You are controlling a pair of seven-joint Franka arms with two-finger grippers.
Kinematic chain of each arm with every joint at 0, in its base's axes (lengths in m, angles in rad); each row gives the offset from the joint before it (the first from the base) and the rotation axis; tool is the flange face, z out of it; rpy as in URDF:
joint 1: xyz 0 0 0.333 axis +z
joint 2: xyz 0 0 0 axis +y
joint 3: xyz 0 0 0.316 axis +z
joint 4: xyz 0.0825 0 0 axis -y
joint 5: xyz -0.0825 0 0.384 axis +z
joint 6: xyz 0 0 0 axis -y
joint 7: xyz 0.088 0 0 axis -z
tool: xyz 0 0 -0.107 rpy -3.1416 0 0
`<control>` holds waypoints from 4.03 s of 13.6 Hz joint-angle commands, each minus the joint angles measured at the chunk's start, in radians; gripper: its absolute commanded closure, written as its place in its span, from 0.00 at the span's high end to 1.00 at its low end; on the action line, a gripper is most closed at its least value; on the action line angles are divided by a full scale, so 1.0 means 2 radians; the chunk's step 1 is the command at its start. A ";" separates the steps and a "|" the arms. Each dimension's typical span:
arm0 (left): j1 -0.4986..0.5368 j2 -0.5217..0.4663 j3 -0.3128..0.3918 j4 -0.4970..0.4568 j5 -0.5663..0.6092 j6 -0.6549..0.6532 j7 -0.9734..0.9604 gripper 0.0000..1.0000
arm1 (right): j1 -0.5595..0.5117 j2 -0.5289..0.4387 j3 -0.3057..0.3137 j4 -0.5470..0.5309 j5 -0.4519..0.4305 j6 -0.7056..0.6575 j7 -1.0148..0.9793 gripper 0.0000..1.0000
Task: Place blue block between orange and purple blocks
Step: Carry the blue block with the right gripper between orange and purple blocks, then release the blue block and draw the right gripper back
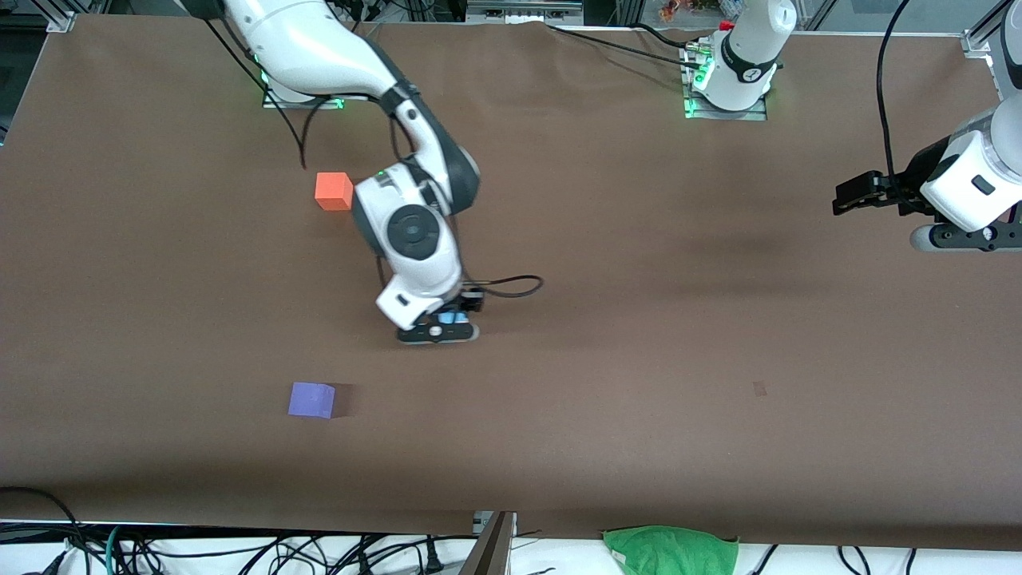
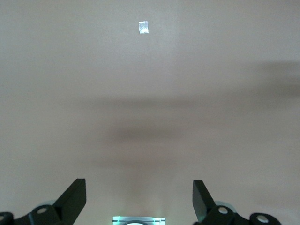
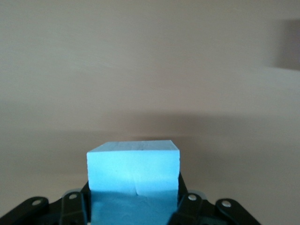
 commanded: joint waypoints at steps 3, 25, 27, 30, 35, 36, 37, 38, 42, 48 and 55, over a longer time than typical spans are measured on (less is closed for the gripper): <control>-0.004 0.004 0.000 0.006 0.004 0.001 0.000 1.00 | -0.027 -0.138 -0.052 -0.232 0.009 0.076 -0.092 0.41; -0.001 0.008 -0.001 0.008 0.005 0.001 0.003 1.00 | -0.056 -0.124 -0.076 -0.343 0.040 0.220 -0.124 0.47; -0.001 0.008 -0.001 0.008 0.005 0.001 0.003 1.00 | -0.056 -0.123 -0.076 -0.343 0.045 0.221 -0.125 0.49; -0.001 0.008 -0.001 0.008 0.005 0.001 0.004 1.00 | -0.056 -0.120 -0.075 -0.343 0.047 0.221 -0.124 0.64; -0.001 0.008 -0.001 0.008 0.004 0.001 0.005 1.00 | -0.056 -0.126 -0.075 -0.341 0.053 0.215 -0.123 0.98; -0.001 0.008 -0.001 0.008 0.004 0.001 0.005 1.00 | -0.056 -0.130 -0.075 -0.339 0.053 0.212 -0.123 0.98; -0.001 0.008 -0.001 0.009 0.004 0.001 0.004 1.00 | -0.056 -0.133 -0.075 -0.336 0.053 0.205 -0.123 0.98; -0.001 0.008 -0.001 0.009 0.004 0.001 0.004 1.00 | -0.056 -0.140 -0.075 -0.330 0.053 0.194 -0.124 0.99; -0.001 0.008 -0.001 0.009 0.004 0.001 0.005 1.00 | -0.056 -0.189 -0.075 -0.313 0.053 0.177 -0.125 0.99; -0.001 0.008 0.000 0.008 0.004 0.001 0.005 1.00 | -0.055 -0.252 -0.078 -0.157 0.052 -0.103 -0.119 0.99; -0.001 0.008 0.000 0.009 0.003 0.001 0.006 1.00 | -0.056 -0.307 -0.121 -0.073 0.045 -0.275 -0.180 1.00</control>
